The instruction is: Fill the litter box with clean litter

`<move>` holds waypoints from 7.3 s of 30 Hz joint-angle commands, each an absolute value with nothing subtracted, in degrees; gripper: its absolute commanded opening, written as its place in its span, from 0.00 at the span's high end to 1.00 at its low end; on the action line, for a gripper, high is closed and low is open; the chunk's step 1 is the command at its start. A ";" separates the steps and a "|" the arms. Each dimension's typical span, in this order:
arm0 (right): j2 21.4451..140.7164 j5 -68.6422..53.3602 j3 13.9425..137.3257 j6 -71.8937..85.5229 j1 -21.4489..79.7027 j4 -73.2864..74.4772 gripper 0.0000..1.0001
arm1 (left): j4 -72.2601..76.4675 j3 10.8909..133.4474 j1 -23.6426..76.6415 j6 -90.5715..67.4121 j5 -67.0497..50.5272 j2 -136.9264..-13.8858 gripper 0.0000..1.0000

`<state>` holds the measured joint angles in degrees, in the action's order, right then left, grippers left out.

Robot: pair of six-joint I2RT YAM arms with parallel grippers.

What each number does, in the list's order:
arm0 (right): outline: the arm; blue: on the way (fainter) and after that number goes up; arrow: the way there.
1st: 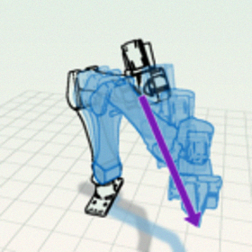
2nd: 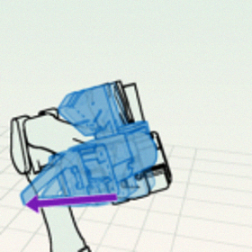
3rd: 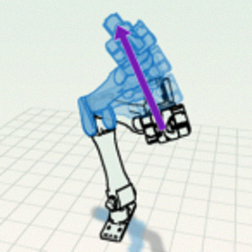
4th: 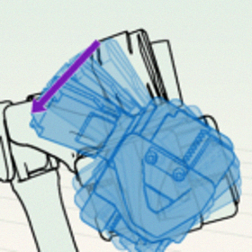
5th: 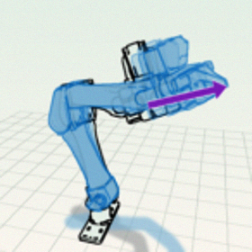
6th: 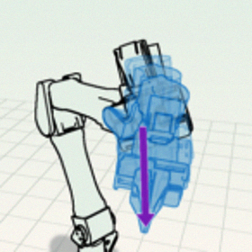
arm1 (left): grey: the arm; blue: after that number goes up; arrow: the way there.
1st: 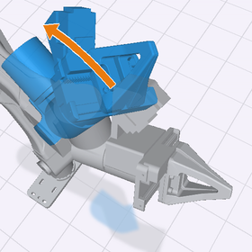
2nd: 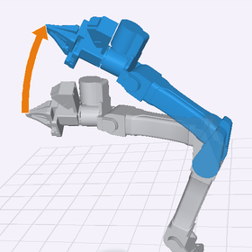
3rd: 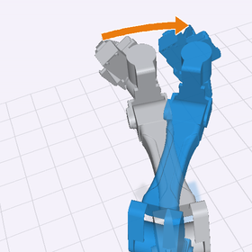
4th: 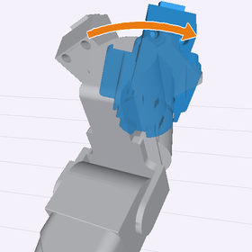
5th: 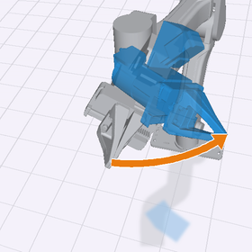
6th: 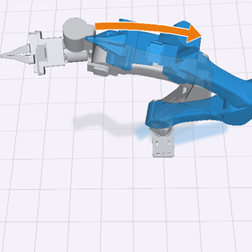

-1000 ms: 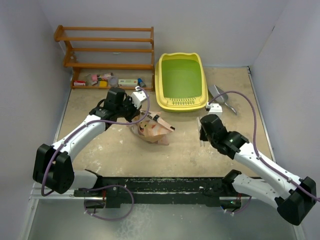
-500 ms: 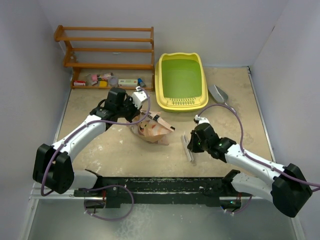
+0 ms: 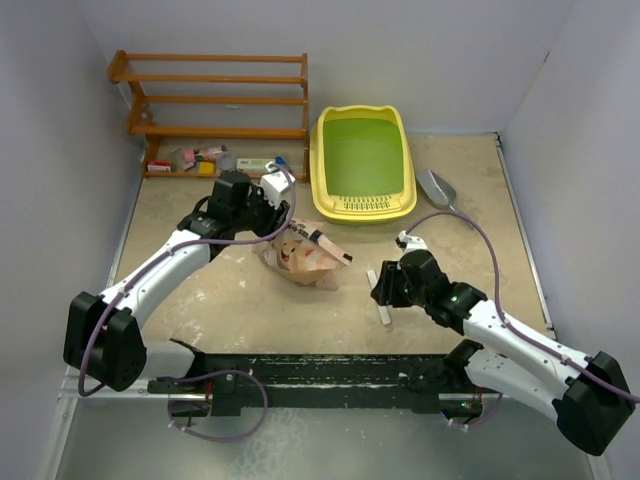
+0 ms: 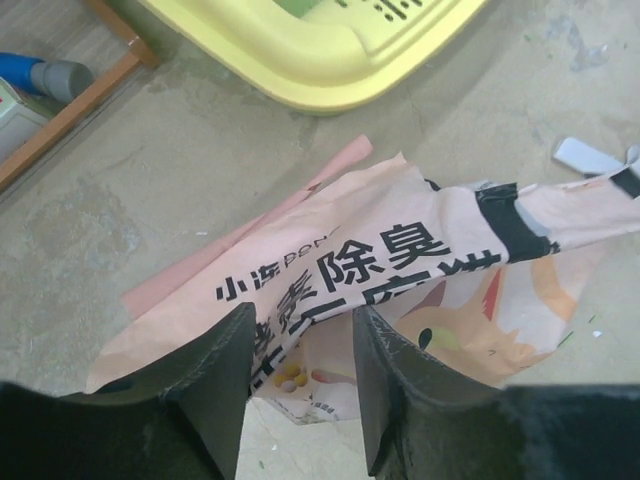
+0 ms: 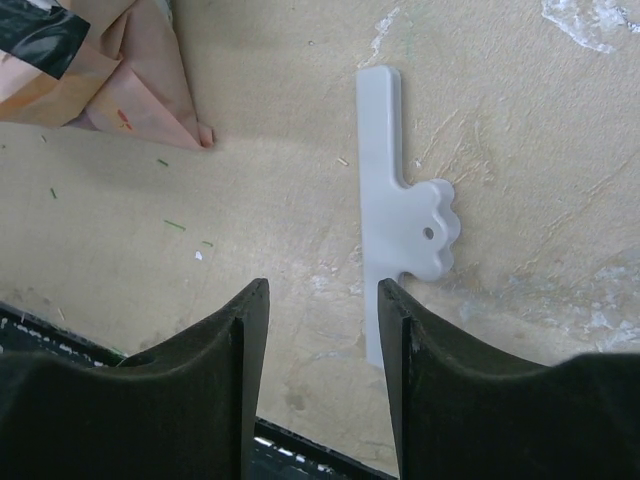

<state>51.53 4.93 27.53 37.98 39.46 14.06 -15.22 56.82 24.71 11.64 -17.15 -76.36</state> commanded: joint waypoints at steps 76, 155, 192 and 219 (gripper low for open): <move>37.44 5.84 35.04 33.52 39.69 27.48 0.49 | -24.01 66.20 6.92 -15.95 -57.03 -83.65 0.52; 98.68 -54.74 70.49 23.41 35.99 -14.93 0.44 | 6.28 51.40 5.80 -22.24 -57.33 -67.01 0.92; 81.44 -8.46 73.65 4.38 48.03 17.00 1.00 | -1.37 52.36 5.35 -15.27 -41.58 -63.71 0.38; 89.68 -37.05 68.92 32.27 24.48 -6.30 0.21 | 15.76 49.19 -6.77 -30.53 -52.55 -70.29 0.40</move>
<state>84.49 -20.88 68.71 22.41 24.58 6.44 8.95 50.09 -6.70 -26.61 -49.69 -72.71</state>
